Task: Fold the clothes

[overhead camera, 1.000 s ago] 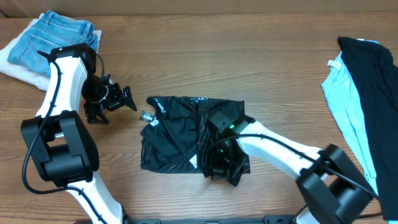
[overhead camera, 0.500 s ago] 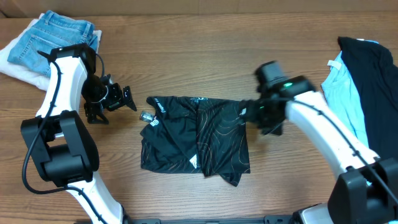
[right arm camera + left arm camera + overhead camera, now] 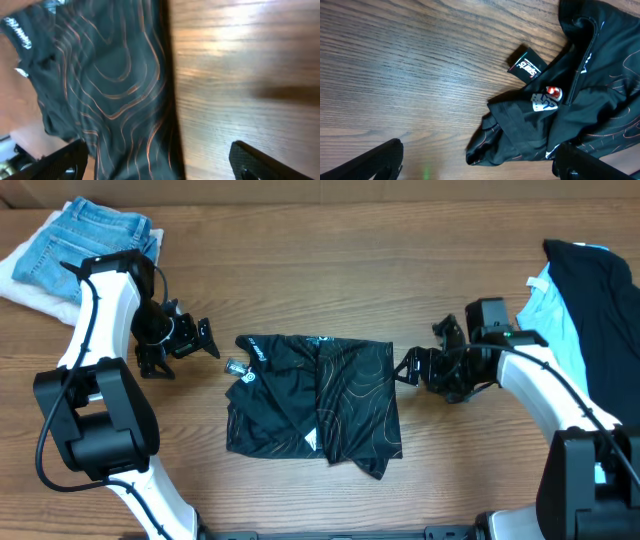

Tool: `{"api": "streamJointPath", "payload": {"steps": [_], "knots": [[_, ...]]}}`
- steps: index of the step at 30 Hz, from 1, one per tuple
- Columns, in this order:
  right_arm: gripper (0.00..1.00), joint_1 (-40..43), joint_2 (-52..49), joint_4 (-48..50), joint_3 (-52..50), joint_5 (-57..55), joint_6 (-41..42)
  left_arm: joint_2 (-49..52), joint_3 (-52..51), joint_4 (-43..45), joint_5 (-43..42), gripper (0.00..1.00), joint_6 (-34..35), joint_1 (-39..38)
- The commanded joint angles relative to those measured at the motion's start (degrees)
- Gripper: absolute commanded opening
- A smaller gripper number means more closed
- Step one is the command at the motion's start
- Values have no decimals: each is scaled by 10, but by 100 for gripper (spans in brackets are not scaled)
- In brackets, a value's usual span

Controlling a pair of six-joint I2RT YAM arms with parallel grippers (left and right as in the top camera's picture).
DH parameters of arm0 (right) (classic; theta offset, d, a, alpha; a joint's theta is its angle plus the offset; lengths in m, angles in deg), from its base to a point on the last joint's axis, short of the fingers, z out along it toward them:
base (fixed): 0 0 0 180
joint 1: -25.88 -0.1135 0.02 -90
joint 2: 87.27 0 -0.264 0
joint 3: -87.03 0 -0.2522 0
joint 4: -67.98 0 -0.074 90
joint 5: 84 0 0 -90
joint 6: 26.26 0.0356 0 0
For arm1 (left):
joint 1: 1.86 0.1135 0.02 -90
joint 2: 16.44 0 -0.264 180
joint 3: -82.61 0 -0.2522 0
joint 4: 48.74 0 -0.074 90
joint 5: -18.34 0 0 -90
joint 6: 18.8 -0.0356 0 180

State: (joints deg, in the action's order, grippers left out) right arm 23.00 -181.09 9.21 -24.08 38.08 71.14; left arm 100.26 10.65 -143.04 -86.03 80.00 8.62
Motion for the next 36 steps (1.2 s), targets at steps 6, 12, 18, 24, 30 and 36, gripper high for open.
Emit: {"api": "streamJointPath", "payload": {"steps": [6, 12, 18, 24, 30, 36], "knots": [[96, 1, -23, 43, -39, 69, -15, 5, 7, -1, -5, 100, -11, -4], [95, 1, -78, 71, -39, 102, -14, 5, 7, -3, -5, 100, -11, -4], [96, 1, -104, 88, -40, 149, -19, 5, 7, -3, -5, 100, -11, -4], [87, -1, -123, 84, -42, 200, -29, 5, 7, -3, -5, 100, -11, -4], [57, -1, -127, 83, -42, 203, -27, 5, 7, -3, -5, 100, -11, -4], [53, -17, -127, 86, -42, 198, -24, 5, 7, -5, -5, 100, -11, -4]]}}
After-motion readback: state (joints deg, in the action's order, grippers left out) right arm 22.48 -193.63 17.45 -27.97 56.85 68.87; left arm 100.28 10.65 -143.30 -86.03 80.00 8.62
